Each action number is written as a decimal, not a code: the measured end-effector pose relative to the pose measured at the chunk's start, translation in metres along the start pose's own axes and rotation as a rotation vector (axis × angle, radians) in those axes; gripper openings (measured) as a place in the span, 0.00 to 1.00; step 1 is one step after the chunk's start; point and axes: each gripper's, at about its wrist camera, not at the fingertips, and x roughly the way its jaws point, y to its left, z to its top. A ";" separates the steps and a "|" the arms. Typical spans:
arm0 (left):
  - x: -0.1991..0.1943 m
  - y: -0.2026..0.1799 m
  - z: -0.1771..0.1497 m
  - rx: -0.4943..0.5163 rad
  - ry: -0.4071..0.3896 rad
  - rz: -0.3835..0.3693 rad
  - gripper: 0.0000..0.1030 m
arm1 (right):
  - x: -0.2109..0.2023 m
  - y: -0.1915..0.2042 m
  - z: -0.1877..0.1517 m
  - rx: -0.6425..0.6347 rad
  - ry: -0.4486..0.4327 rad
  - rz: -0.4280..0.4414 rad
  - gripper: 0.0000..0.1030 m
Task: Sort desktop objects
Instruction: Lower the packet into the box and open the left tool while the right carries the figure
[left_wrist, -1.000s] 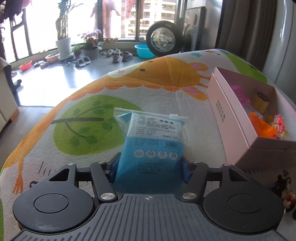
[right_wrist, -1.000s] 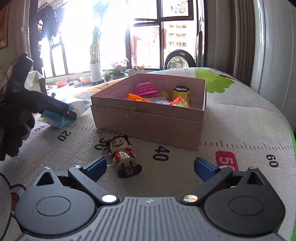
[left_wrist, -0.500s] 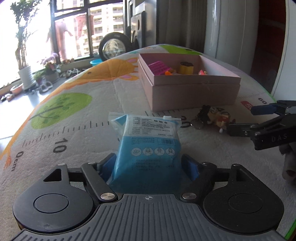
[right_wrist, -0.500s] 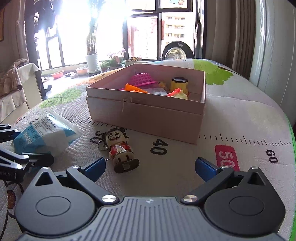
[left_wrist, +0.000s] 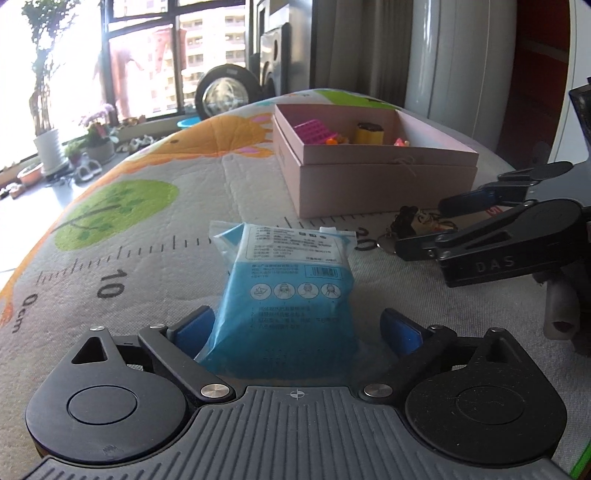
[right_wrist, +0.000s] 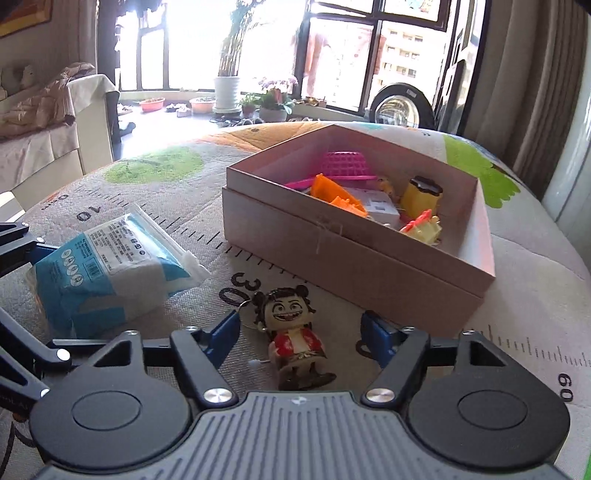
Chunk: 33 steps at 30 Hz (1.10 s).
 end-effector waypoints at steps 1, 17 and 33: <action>0.000 0.000 0.000 -0.002 0.000 0.000 0.97 | 0.003 0.000 0.001 0.008 0.009 0.010 0.55; 0.005 0.001 0.016 0.028 0.009 0.033 0.87 | -0.045 -0.025 -0.014 0.089 0.046 0.089 0.34; -0.026 -0.046 0.121 0.208 -0.259 -0.041 0.58 | -0.143 -0.101 0.031 0.276 -0.289 0.084 0.34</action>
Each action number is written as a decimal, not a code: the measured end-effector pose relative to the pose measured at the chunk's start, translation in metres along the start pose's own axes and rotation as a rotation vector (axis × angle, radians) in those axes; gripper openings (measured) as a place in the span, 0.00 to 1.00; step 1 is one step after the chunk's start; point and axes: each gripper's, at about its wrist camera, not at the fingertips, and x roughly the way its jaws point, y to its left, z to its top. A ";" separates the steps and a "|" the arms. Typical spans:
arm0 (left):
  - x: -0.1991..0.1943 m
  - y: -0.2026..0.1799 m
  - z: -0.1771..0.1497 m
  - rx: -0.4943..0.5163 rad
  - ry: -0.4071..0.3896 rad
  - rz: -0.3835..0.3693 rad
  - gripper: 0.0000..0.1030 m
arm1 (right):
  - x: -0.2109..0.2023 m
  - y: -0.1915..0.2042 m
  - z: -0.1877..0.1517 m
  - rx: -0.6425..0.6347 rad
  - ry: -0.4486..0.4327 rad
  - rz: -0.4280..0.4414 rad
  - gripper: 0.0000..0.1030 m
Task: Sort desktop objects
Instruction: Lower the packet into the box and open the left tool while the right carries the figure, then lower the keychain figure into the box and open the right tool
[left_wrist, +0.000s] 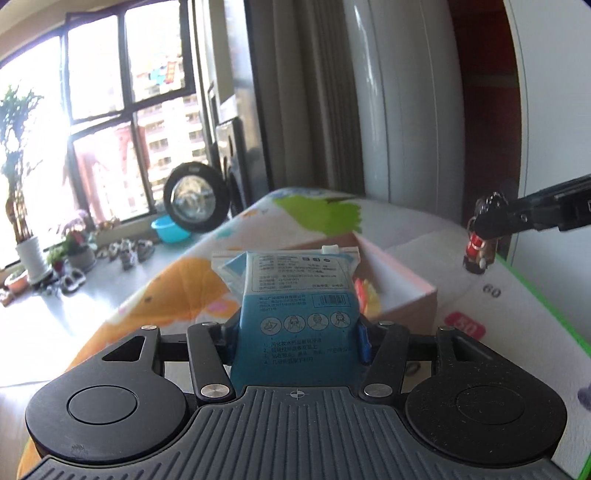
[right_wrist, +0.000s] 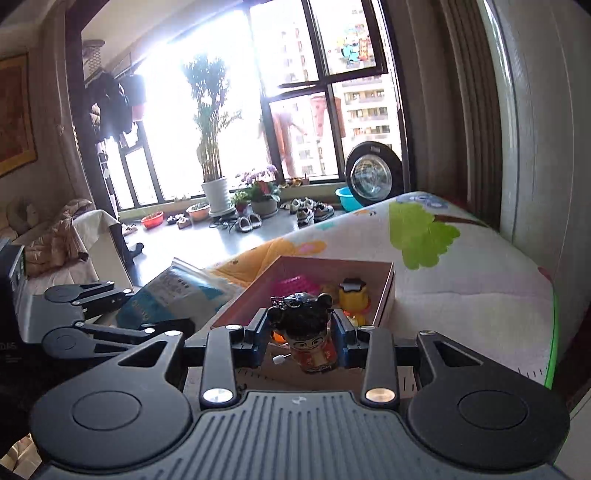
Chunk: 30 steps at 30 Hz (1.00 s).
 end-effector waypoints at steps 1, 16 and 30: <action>0.012 -0.003 0.010 -0.007 -0.010 -0.006 0.58 | -0.001 -0.001 0.003 -0.005 -0.014 -0.004 0.34; 0.038 -0.006 -0.036 -0.060 0.068 0.054 0.94 | 0.033 -0.030 0.016 0.033 0.036 -0.068 0.34; 0.020 0.015 -0.081 -0.153 0.154 0.020 1.00 | 0.167 -0.028 0.035 -0.005 0.197 -0.237 0.34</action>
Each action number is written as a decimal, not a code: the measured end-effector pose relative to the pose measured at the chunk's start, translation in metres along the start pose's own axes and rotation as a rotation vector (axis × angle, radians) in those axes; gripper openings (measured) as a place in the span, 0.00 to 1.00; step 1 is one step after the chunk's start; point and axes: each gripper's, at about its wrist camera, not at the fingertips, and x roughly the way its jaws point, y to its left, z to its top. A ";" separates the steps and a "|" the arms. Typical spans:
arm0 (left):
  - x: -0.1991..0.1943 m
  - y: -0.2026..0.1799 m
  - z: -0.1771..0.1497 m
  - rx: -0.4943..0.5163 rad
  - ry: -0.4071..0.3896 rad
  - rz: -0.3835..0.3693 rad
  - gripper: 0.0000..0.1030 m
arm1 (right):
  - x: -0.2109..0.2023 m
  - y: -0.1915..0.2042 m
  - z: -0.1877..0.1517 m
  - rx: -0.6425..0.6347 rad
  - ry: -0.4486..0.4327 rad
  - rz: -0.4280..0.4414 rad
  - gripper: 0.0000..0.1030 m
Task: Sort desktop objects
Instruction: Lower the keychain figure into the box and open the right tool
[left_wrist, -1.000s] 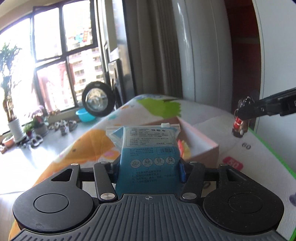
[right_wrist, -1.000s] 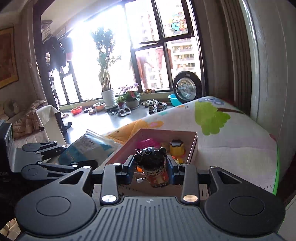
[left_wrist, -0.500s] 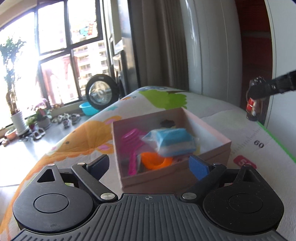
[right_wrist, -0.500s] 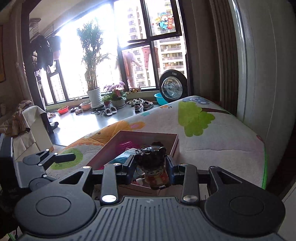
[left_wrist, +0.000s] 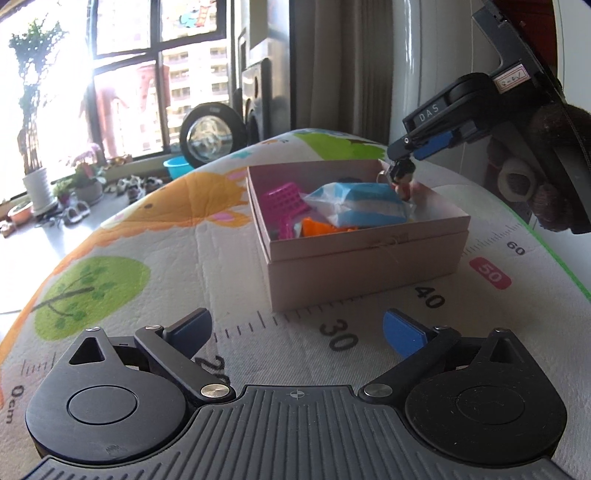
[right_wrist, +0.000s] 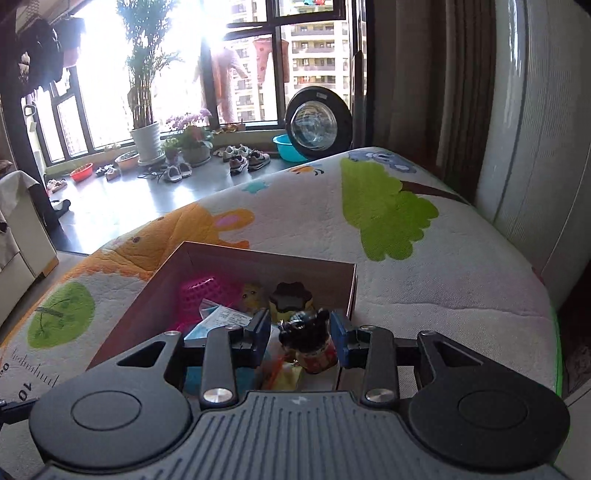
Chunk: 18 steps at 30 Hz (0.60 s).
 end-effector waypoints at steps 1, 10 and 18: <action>0.002 0.000 -0.002 -0.002 0.007 -0.001 1.00 | 0.000 0.002 -0.001 -0.004 -0.005 0.012 0.35; 0.012 0.000 -0.008 -0.057 0.033 0.012 1.00 | 0.008 0.042 -0.015 -0.096 0.036 0.109 0.39; 0.009 -0.001 -0.014 -0.044 0.042 0.031 1.00 | 0.016 0.050 -0.033 -0.257 0.050 0.045 0.55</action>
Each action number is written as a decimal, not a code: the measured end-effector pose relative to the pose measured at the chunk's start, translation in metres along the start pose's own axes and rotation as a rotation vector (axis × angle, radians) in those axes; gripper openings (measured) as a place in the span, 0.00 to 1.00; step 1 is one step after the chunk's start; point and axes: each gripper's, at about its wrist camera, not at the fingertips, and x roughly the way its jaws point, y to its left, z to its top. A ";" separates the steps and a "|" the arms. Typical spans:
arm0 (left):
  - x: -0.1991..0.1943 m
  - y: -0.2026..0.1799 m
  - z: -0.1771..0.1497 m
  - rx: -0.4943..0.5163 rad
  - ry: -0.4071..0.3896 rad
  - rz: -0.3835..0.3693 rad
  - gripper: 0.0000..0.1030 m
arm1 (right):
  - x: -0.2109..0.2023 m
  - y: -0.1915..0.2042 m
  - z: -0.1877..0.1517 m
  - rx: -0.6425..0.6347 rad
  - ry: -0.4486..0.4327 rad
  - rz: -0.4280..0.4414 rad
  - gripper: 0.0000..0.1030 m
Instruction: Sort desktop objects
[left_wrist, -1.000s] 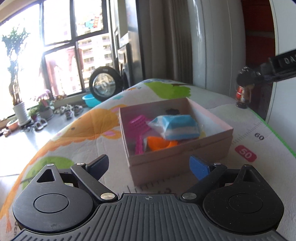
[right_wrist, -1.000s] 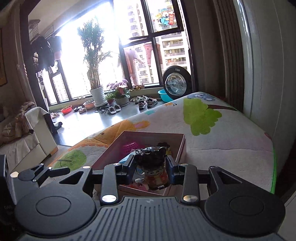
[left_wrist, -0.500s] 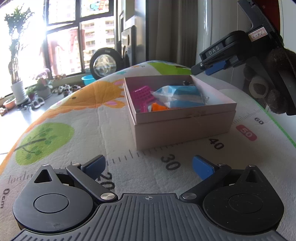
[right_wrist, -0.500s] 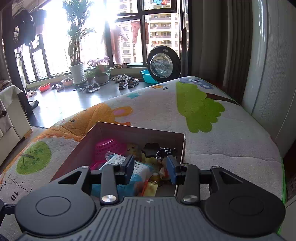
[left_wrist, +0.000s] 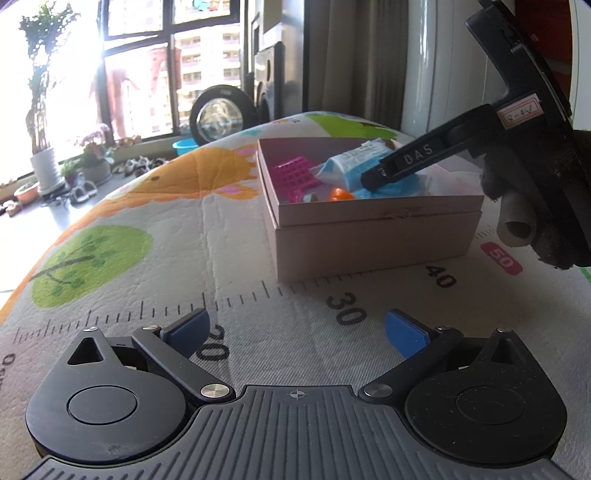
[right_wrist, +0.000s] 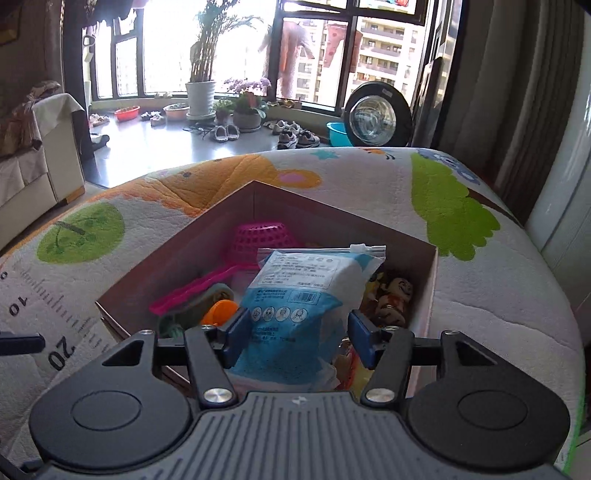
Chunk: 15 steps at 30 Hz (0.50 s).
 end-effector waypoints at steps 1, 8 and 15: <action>0.001 0.000 0.000 -0.005 0.003 0.002 1.00 | -0.001 -0.004 -0.002 0.003 0.000 -0.022 0.55; 0.005 -0.005 -0.002 0.005 0.016 -0.001 1.00 | -0.004 -0.029 -0.010 0.184 0.039 0.140 0.50; 0.005 -0.007 -0.006 0.034 0.024 0.035 1.00 | -0.020 -0.015 -0.026 0.181 -0.045 0.126 0.50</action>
